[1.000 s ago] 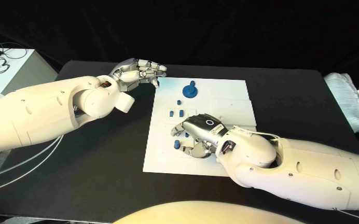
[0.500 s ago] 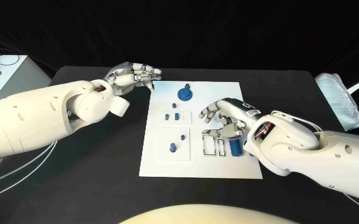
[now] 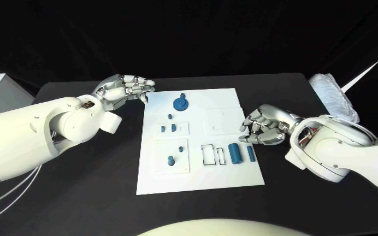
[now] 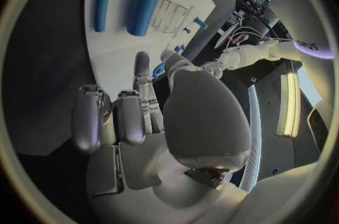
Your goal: Assemble the parts on the task board
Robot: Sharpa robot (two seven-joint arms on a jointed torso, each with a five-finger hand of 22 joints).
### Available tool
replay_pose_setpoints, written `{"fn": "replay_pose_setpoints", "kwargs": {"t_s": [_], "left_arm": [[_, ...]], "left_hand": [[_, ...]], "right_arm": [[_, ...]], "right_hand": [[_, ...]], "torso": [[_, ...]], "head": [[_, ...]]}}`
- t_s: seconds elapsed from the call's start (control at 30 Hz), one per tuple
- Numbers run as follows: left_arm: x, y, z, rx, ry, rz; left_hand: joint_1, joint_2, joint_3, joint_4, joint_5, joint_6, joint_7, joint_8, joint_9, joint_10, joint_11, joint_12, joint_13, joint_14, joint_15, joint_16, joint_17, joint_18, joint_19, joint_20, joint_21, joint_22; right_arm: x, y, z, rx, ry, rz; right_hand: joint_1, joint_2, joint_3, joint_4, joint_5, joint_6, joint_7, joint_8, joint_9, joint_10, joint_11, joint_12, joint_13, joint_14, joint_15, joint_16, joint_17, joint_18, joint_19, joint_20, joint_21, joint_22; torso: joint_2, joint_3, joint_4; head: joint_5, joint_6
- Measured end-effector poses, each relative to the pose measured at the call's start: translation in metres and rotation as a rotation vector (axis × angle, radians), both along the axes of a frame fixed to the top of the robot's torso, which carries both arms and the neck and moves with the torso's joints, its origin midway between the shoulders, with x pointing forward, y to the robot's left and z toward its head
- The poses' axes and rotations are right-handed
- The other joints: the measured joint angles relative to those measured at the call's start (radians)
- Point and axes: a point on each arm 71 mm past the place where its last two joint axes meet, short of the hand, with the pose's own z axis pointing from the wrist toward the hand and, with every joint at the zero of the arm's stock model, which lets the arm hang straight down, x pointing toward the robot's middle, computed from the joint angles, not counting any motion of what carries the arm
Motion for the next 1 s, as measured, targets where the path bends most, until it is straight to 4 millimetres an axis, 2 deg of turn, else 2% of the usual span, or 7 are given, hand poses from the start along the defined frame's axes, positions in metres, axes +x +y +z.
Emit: {"fn": "replay_pose_setpoints", "kwargs": {"t_s": [0.13,0.17,0.33,0.43,0.53,0.73,1.0], "left_arm": [[-0.002,-0.001,-0.001,-0.006,-0.001,-0.004],[-0.003,-0.001,-0.002,-0.007,-0.002,-0.005],[-0.004,-0.002,-0.002,-0.015,-0.007,-0.008],[-0.005,-0.002,-0.002,-0.017,-0.009,-0.008],[-0.005,-0.002,-0.002,-0.019,-0.008,-0.009],[-0.006,-0.001,-0.002,-0.02,-0.007,-0.01],[-0.007,-0.001,-0.002,-0.022,-0.001,-0.02]], "left_hand": [[-0.015,-0.007,-0.011,0.011,0.001,0.0,0.0,0.0,-0.001,-0.007,0.0,0.0,-0.001,0.0,0.0,0.0,0.0,0.0,0.004,0.004,-0.011,-0.005],[-0.024,-0.011,-0.016,0.016,0.001,0.0,0.0,0.0,-0.002,-0.007,0.0,0.0,-0.001,0.0,0.0,0.0,0.0,0.0,0.004,0.004,-0.012,-0.007],[-0.03,-0.017,-0.02,0.02,0.001,-0.004,-0.004,0.0,-0.002,-0.007,0.0,0.0,-0.001,0.0,0.0,0.0,0.001,0.0,0.004,0.004,-0.02,-0.012],[-0.03,-0.017,-0.02,0.02,0.001,-0.004,-0.004,0.0,-0.002,-0.007,0.0,0.0,-0.001,0.0,0.0,0.0,0.001,0.0,0.004,0.004,-0.02,-0.013],[-0.03,-0.017,-0.02,0.02,0.001,-0.004,-0.004,0.0,-0.002,-0.007,0.0,0.0,-0.001,0.0,0.0,0.0,0.001,0.0,0.004,0.004,-0.02,-0.013],[-0.03,-0.017,-0.02,0.02,0.001,-0.004,-0.004,0.0,-0.002,-0.007,0.0,0.0,-0.001,0.0,0.0,0.0,0.001,0.0,0.004,0.004,-0.02,-0.014],[-0.03,-0.017,-0.02,0.02,0.001,-0.007,0.0,0.0,-0.003,-0.007,0.0,0.0,-0.001,0.0,0.0,0.0,0.002,0.0,0.007,0.007,-0.027,-0.016]], "right_arm": [[-0.006,-0.006,-0.007,-0.026,0.043,-0.03],[-0.007,-0.007,-0.009,-0.033,0.052,-0.037],[-0.013,-0.008,-0.021,-0.07,0.096,-0.068],[-0.014,-0.002,-0.026,-0.085,0.111,-0.072],[-0.014,0.005,-0.031,-0.093,0.12,-0.069],[-0.014,0.013,-0.04,-0.109,0.135,-0.068],[-0.012,0.022,-0.05,-0.13,0.149,-0.057]], "right_hand": [[-0.031,0.01,-0.052,0.004,0.008,0.005,-0.004,0.008,0.015,0.021,0.002,0.304,0.351,-0.002,-0.002,0.031,0.056,-0.016,0.0,0.0,0.049,0.0],[-0.044,0.023,-0.086,0.004,0.01,0.006,-0.006,0.016,0.021,0.038,-0.001,0.409,0.473,-0.002,-0.002,0.047,0.087,-0.016,0.0,0.0,0.065,0.0],[-0.084,0.063,-0.199,0.009,0.001,0.01,-0.01,0.035,0.041,0.081,-0.002,0.613,0.713,-0.002,-0.002,0.089,0.135,-0.016,0.0,0.0,0.111,0.0],[-0.098,0.077,-0.239,0.01,-0.001,0.011,-0.01,0.043,0.049,0.093,-0.003,0.659,0.767,-0.002,-0.002,0.101,0.136,-0.016,0.0,0.0,0.127,0.0],[-0.111,0.09,-0.274,0.011,-0.001,0.011,-0.01,0.052,0.057,0.105,-0.003,0.696,0.81,-0.002,-0.002,0.112,0.136,-0.031,0.0,0.0,0.134,0.0],[-0.138,0.115,-0.316,0.012,-0.001,0.009,-0.013,0.062,0.068,0.107,-0.003,0.716,0.836,-0.002,-0.002,0.122,0.136,-0.031,0.0,0.0,0.131,0.0],[-0.178,0.117,-0.331,0.014,0.0,0.007,-0.014,0.068,0.075,0.114,0.0,0.732,0.836,-0.002,-0.002,0.128,0.135,-0.031,0.0,0.0,0.131,0.0]], "torso": [[-0.001,0.0,-0.0004],[-0.001,0.0,-0.0004],[-0.001,-0.0004,0.0003],[0.0,-0.001,0.001],[0.001,-0.0016,0.0011],[0.002,-0.0022,0.0023],[0.002,-0.0023,0.002]], "head": [[-0.009,-0.001],[-0.011,-0.001],[-0.015,-0.001],[-0.015,-0.002],[-0.015,-0.002],[-0.014,-0.005],[-0.011,-0.008]]}}
